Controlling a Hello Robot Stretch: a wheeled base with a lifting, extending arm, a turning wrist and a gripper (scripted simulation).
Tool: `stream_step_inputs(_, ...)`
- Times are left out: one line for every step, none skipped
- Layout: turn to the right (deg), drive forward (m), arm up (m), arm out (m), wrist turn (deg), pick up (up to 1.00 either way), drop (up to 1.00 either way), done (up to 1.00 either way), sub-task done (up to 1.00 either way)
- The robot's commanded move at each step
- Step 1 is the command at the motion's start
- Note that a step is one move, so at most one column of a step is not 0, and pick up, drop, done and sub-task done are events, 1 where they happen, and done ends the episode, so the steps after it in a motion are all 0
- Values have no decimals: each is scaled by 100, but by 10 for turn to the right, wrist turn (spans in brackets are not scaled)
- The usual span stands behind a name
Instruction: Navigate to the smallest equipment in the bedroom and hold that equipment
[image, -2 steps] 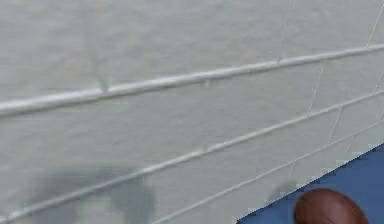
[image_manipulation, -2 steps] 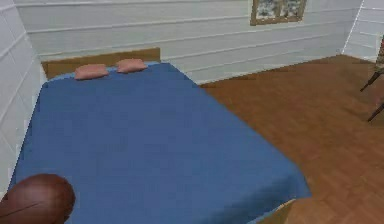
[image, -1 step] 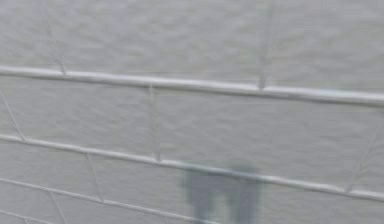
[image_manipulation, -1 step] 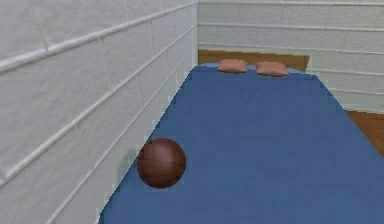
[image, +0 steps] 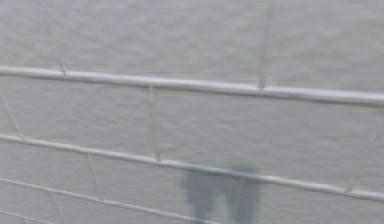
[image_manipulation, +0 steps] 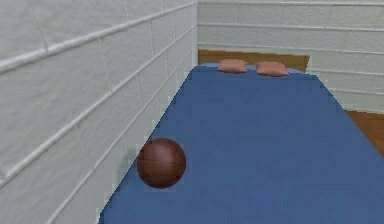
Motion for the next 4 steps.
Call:
stream_step_inputs(0,0,30,0,0,0,0,0,0)
stream_step_inputs(0,0,0,30,0,0,0,0,0)
stream_step_inputs(0,0,0,0,450,0,0,0,0)
stream_step_inputs(0,0,0,0,450,0,0,0,0)
